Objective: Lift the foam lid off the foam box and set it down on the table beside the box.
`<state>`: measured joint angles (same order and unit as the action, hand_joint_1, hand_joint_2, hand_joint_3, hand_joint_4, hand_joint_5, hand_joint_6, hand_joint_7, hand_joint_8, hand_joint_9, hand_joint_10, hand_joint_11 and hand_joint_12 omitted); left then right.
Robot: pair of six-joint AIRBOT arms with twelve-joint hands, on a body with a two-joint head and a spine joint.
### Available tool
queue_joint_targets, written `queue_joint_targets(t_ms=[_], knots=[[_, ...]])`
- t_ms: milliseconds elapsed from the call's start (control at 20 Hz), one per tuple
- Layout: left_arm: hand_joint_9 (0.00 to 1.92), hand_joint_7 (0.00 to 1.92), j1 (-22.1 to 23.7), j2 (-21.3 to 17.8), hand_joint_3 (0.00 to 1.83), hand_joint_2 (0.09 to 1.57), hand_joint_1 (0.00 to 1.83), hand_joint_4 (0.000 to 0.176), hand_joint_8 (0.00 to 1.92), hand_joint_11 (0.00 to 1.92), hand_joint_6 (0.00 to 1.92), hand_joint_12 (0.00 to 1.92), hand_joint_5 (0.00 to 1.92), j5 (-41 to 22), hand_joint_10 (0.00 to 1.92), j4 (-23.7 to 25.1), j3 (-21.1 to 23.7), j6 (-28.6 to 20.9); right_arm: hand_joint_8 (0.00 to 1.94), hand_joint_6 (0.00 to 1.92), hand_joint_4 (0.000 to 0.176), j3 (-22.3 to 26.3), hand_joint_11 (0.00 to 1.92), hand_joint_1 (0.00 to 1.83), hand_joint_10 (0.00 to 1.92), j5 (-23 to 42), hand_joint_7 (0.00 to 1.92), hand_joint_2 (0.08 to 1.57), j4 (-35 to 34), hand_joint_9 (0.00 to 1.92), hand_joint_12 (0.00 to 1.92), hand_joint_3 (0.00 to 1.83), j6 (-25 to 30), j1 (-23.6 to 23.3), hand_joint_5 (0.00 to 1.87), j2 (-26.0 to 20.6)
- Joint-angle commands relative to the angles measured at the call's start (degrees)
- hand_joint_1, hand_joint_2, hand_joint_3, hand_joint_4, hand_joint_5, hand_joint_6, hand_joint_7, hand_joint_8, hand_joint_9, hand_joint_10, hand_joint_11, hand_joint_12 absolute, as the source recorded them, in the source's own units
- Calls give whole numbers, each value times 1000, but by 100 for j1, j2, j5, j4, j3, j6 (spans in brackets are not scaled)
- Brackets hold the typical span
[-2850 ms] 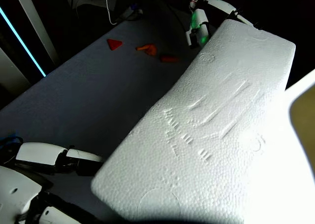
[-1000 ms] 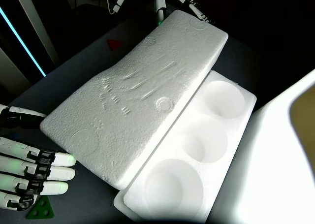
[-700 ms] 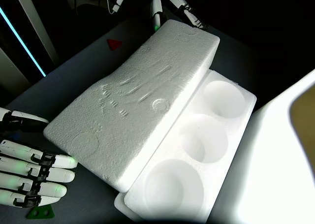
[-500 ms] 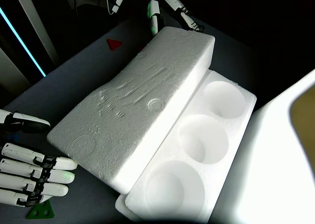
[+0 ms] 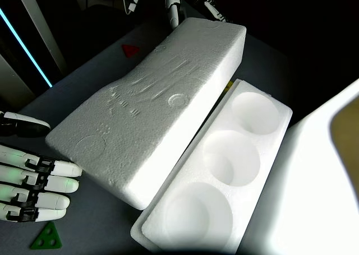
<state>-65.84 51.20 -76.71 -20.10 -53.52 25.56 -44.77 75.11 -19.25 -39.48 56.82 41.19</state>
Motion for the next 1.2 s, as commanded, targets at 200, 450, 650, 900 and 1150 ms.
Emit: queue_joint_targets(t_ms=[200,450,650,900,1150], knots=[[0,59,-5,116,0,1230,414,69,2,0,4,0,216,-665,0,952,44,-157,22,682,0,115,0,406,358,670,98,1256,780,0,1315,0,163,255,0,8],[0,43,-5,324,3,1243,362,47,0,19,0,15,199,-393,0,875,-151,-288,6,675,0,-22,0,395,309,667,111,1262,513,0,1311,0,235,466,0,185],[8,50,66,535,1,1242,323,37,2,9,2,25,204,-110,3,793,-369,-359,14,720,0,-301,0,409,281,429,131,1270,374,0,1206,0,352,470,0,537],[1,43,156,639,0,1214,288,29,0,0,1,5,191,163,0,682,-529,-330,5,549,0,-474,0,435,343,182,95,1281,201,0,1483,2,386,419,0,688],[0,0,35,517,0,1180,321,1,0,0,0,0,0,87,0,390,-512,-177,0,0,0,-457,0,396,9,200,0,1222,1,0,1121,0,217,450,0,586]])
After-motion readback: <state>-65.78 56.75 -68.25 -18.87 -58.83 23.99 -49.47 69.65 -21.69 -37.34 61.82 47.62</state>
